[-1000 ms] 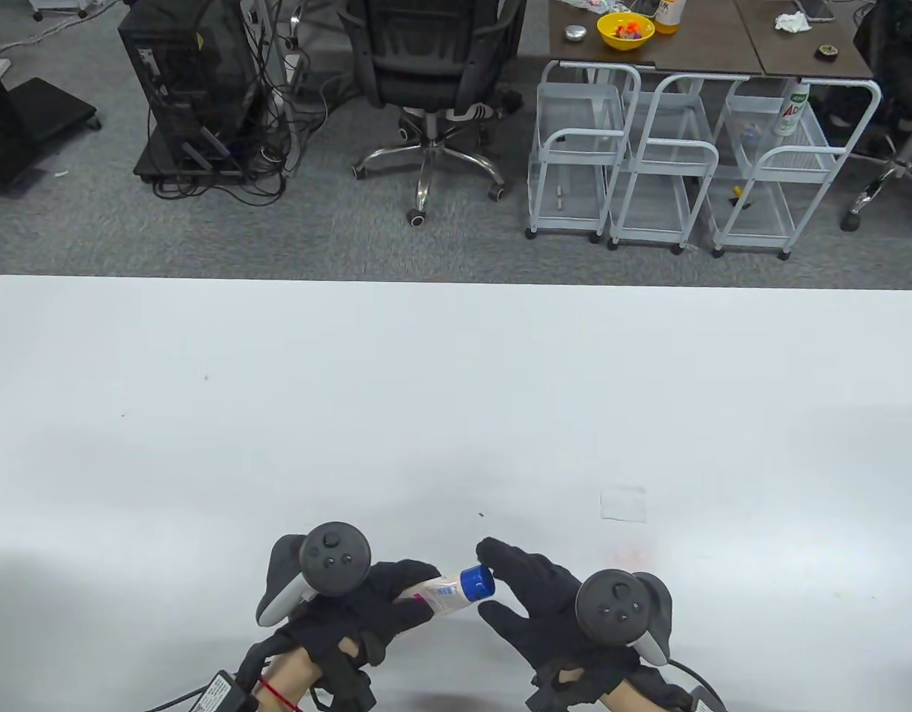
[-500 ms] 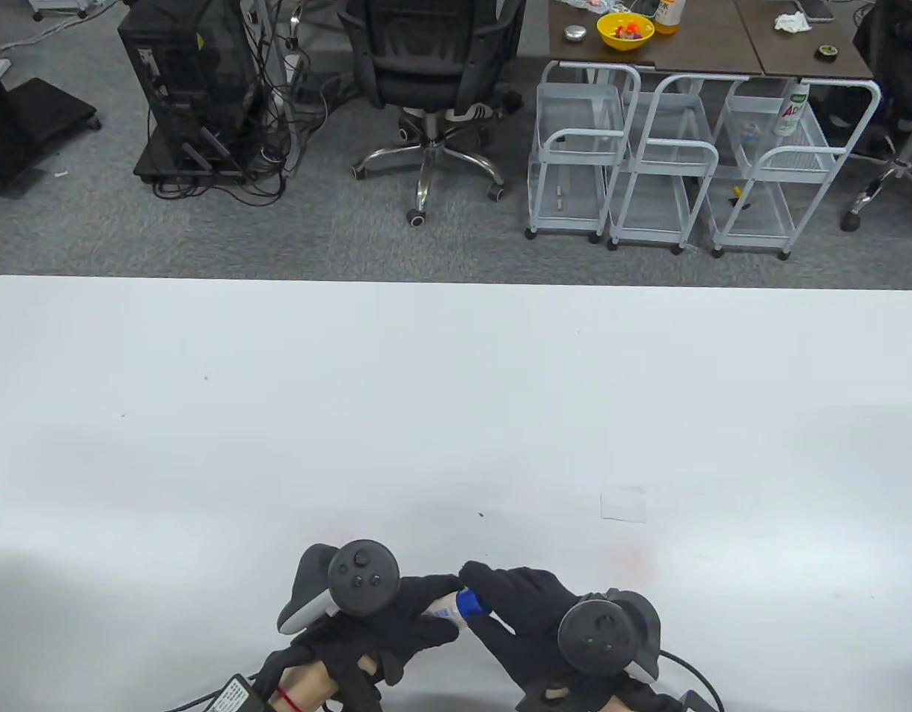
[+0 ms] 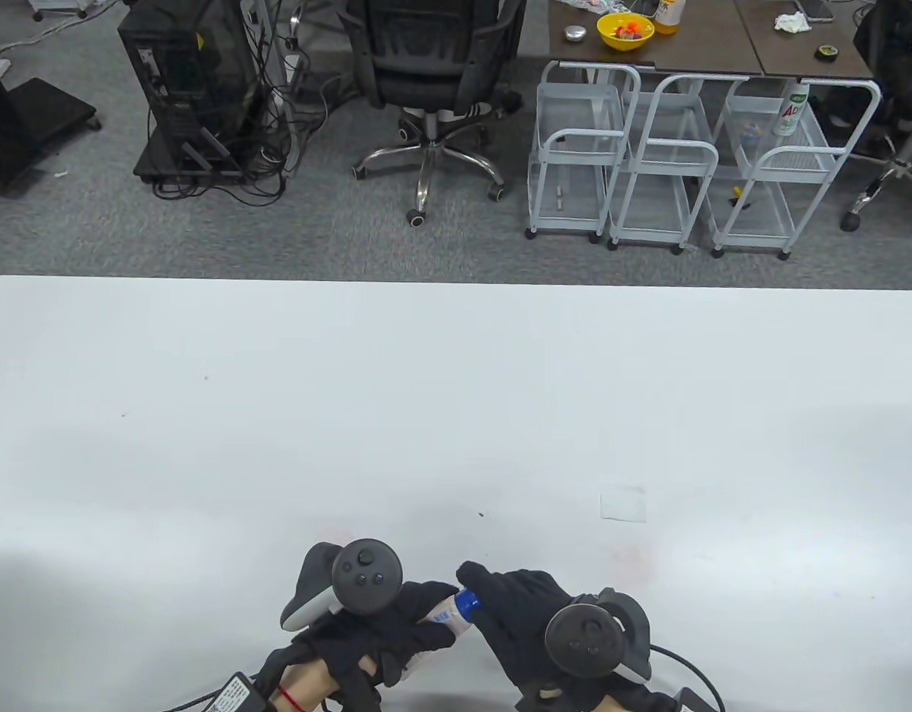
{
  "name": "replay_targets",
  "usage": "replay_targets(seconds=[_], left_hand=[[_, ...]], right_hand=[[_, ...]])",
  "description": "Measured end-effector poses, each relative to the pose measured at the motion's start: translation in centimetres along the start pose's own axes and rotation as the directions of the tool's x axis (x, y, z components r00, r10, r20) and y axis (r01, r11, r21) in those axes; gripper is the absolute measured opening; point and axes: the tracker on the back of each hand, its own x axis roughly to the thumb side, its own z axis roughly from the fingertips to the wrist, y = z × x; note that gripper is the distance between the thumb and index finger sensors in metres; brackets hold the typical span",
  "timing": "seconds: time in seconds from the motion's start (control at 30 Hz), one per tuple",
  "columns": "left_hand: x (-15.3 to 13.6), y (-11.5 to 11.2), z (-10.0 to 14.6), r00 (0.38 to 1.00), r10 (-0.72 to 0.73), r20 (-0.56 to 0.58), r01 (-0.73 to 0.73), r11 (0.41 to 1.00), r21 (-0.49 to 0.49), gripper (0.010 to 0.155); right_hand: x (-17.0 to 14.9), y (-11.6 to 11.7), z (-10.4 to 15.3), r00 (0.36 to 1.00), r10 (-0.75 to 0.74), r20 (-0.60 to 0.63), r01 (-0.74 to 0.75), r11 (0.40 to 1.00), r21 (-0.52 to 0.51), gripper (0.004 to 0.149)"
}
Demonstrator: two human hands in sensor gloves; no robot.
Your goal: Squeeze hand cream onto cotton pad
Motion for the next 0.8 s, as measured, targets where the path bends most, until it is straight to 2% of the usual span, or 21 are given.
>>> replay_targets(seconds=[0.03, 0.1, 0.33, 0.5, 0.63, 0.73, 0.8], left_hand=[[-0.1, 0.1, -0.1, 0.999, -0.032, 0.03, 0.032, 0.999, 0.017, 0.056], [0.0, 0.1, -0.2, 1.0, -0.002, 0.013, 0.002, 1.0, -0.02, 0.056], [-0.2, 0.3, -0.1, 0.997, 0.077, 0.002, -0.077, 0.996, -0.05, 0.053], [-1.1, 1.1, 0.1, 0.986, 0.169, 0.003, -0.169, 0.986, -0.004, 0.052], [-1.9, 1.8, 0.3, 0.968, 0.25, 0.024, -0.251, 0.968, 0.016, 0.051], [-2.3, 2.4, 0.7, 0.953, 0.301, 0.035, -0.302, 0.953, 0.039, 0.053], [-2.4, 2.7, 1.0, 0.951, 0.305, 0.043, -0.307, 0.95, 0.06, 0.057]], right_hand=[[-0.3, 0.2, -0.2, 0.996, -0.091, -0.007, 0.092, 0.994, 0.052, 0.058], [-1.0, 0.1, -0.2, 0.987, -0.147, -0.068, 0.152, 0.986, 0.071, 0.057], [-2.7, 0.0, -0.5, 0.987, -0.041, -0.157, 0.054, 0.996, 0.078, 0.055], [-4.0, -1.7, -0.8, 0.978, -0.048, -0.204, 0.049, 0.999, 0.0, 0.057], [-4.5, -4.1, -1.0, 0.974, 0.119, -0.193, -0.13, 0.99, -0.046, 0.059], [-5.2, -6.6, -1.8, 0.923, 0.297, -0.244, -0.321, 0.945, -0.067, 0.06], [-5.9, -7.9, -2.2, 0.896, 0.335, -0.29, -0.373, 0.924, -0.084, 0.06]])
